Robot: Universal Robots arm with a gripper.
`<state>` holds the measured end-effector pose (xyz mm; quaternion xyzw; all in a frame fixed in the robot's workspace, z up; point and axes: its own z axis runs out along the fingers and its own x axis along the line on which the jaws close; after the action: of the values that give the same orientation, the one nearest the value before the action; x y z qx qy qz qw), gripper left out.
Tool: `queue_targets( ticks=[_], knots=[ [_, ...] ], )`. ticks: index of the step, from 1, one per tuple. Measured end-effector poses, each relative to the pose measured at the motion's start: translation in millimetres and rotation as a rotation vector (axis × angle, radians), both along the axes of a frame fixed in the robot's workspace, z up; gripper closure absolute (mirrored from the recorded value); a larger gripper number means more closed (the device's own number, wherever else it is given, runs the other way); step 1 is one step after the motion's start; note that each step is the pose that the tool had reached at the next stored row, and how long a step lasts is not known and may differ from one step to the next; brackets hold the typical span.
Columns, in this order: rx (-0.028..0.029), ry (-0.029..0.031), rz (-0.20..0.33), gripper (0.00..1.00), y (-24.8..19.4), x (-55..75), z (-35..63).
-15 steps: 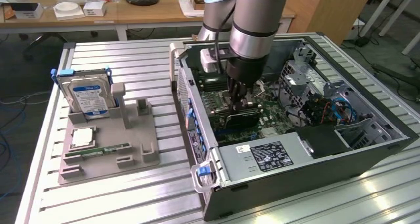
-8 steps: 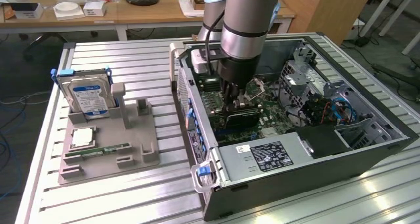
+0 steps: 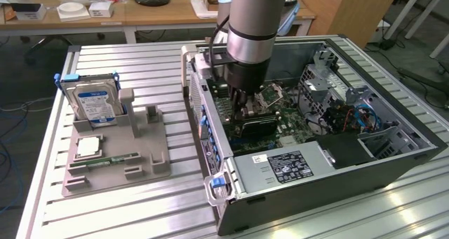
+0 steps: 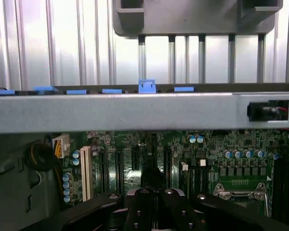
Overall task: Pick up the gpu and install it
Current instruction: 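Press down on the gpu until it lock into place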
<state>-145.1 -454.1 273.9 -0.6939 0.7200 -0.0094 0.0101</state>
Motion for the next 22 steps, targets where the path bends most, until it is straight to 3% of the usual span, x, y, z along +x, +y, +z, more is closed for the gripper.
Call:
queue_targets(
  ticks=[22],
  knots=[
    [0.0001,0.0001,0.005,0.90,0.3,-25.6,-0.2]
  ],
)
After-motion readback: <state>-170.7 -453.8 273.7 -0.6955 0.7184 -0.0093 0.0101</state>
